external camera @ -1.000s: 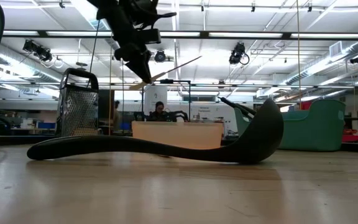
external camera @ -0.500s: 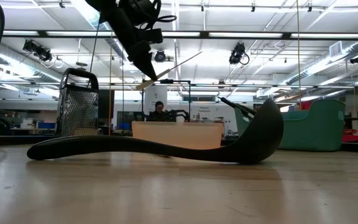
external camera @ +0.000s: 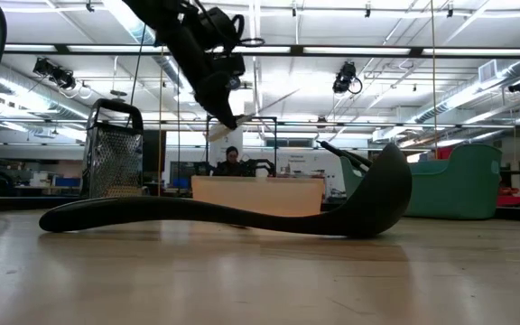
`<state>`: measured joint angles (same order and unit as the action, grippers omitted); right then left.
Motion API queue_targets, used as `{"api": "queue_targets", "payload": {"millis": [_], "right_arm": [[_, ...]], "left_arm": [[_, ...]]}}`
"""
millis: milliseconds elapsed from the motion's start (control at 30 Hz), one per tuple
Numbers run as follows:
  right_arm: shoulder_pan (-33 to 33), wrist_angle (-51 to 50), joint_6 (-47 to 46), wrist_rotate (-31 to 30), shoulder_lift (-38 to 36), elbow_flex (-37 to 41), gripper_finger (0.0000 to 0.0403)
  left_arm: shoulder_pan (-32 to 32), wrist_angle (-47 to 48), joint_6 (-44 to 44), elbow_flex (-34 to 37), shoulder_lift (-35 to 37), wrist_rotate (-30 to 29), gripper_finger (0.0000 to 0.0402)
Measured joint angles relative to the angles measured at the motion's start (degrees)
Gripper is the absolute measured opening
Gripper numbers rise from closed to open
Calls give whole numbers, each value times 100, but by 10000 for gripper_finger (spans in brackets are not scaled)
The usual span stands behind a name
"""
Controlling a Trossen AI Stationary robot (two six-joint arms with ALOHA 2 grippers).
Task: Pick & Place Kitchen Items
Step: Put the left yellow knife into the orange bin
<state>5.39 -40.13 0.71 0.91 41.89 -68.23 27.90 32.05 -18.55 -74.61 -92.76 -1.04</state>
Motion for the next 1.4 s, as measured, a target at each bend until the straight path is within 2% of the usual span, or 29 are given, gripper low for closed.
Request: {"api": "queue_targets", "payload": {"millis": [500, 1200, 1400], "right_arm": [[0, -34, 127, 7, 0, 0, 5], [-1, -124, 131, 17, 0, 0, 5], [0, -124, 131, 17, 1, 0, 5]], "left_arm": [[133, -505, 603, 0, -747, 61, 71], [146, -572, 1281, 0, -784, 15, 70], [151, -556, 1645, 2, -1159, 67, 69]]}}
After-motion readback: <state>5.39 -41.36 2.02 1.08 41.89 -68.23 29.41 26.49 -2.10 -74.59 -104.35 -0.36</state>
